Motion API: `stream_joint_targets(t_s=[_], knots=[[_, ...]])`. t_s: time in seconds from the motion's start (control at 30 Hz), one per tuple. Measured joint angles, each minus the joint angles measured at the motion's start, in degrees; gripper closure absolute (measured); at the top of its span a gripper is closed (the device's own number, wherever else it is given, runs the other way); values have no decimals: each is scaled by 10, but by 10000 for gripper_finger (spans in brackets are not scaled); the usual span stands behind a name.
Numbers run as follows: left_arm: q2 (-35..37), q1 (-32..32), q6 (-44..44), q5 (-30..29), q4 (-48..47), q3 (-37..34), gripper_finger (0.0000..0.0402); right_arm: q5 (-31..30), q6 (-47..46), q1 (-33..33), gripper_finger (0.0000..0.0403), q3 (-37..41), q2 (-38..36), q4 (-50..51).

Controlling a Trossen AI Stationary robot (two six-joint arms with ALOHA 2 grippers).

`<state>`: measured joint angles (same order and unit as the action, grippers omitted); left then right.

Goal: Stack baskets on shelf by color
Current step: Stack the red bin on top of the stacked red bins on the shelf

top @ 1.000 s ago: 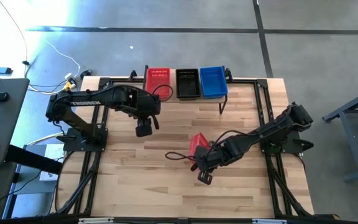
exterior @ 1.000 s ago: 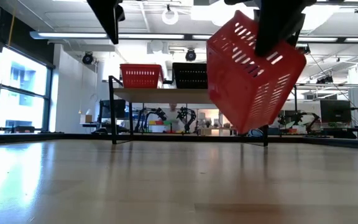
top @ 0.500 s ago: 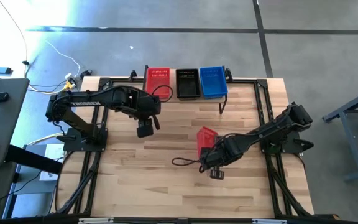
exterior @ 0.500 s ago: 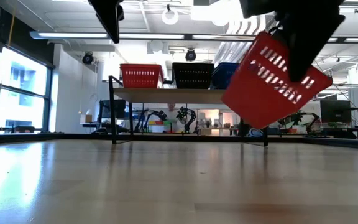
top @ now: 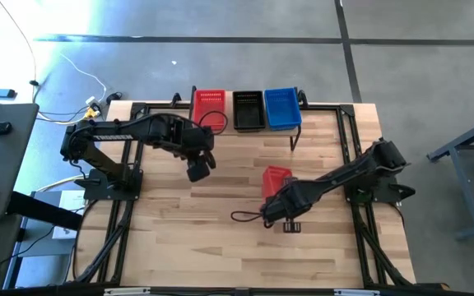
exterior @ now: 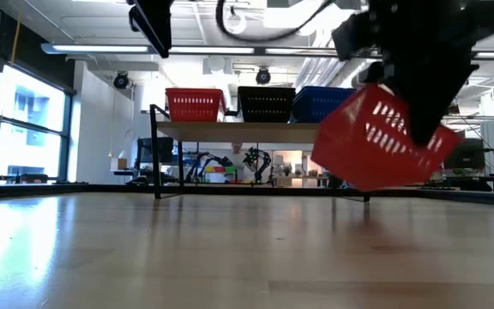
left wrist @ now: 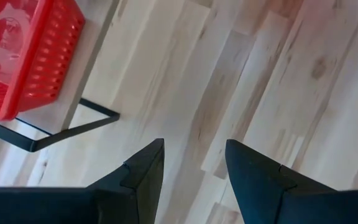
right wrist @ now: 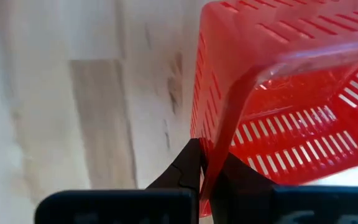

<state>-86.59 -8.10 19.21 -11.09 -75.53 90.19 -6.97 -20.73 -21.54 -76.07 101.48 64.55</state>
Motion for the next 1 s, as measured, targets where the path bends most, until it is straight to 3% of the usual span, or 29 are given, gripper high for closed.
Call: stream_joint_targets(t_s=[0.6, 1.0], knots=[[0, 7, 1, 0, 0, 0, 241, 43, 2, 29, 397, 1, 55, 21], [0, 7, -34, 0, 0, 0, 241, 67, -32, 29, 299, -4, 52, 18]])
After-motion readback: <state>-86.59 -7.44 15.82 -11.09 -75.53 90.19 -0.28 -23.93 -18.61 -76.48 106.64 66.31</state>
